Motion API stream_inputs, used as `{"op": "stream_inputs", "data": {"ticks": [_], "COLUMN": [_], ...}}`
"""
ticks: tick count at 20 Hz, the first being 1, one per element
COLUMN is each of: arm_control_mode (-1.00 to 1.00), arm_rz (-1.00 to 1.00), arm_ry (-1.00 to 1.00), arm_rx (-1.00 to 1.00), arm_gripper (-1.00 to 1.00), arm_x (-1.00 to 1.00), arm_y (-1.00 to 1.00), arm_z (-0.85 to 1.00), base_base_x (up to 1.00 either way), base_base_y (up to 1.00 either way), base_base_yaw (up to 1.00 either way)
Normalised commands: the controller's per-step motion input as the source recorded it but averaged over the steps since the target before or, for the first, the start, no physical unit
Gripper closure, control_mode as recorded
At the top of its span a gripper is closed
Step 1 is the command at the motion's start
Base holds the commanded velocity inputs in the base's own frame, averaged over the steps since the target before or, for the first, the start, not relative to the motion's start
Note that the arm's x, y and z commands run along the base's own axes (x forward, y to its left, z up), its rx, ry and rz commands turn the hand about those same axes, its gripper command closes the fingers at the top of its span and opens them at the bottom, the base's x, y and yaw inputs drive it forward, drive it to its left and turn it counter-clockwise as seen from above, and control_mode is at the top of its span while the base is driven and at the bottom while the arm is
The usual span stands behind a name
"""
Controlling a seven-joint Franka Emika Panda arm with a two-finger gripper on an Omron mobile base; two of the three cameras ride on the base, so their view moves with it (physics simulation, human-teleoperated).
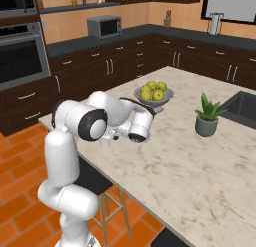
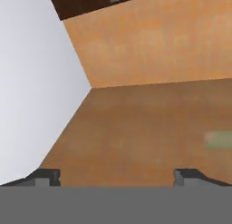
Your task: Take a straw from the drawer in front and place it inside the glass cup on the dining counter.
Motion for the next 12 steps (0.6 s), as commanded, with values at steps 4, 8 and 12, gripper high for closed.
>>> {"op": "stream_inputs", "data": {"ticks": [4, 8, 12], "arm_control_mode": [-1.0, -1.0, -1.0], "arm_rz": [-0.15, -0.1, -0.06], "arm_ry": [-0.17, -0.05, -0.03], "arm_rx": [-0.84, -1.0, -1.0], "arm_gripper": [-1.0, -1.0, -1.0], "arm_x": [-0.99, -1.0, -0.92], "arm_y": [0.1, 0.11, 0.38], "arm_z": [0.41, -0.15, -0.16], "base_base_x": [0.0, 0.0, 0.0], "base_base_y": [0.0, 0.0, 0.0], "base_base_yaw": [0.0, 0.0, 0.0]}}
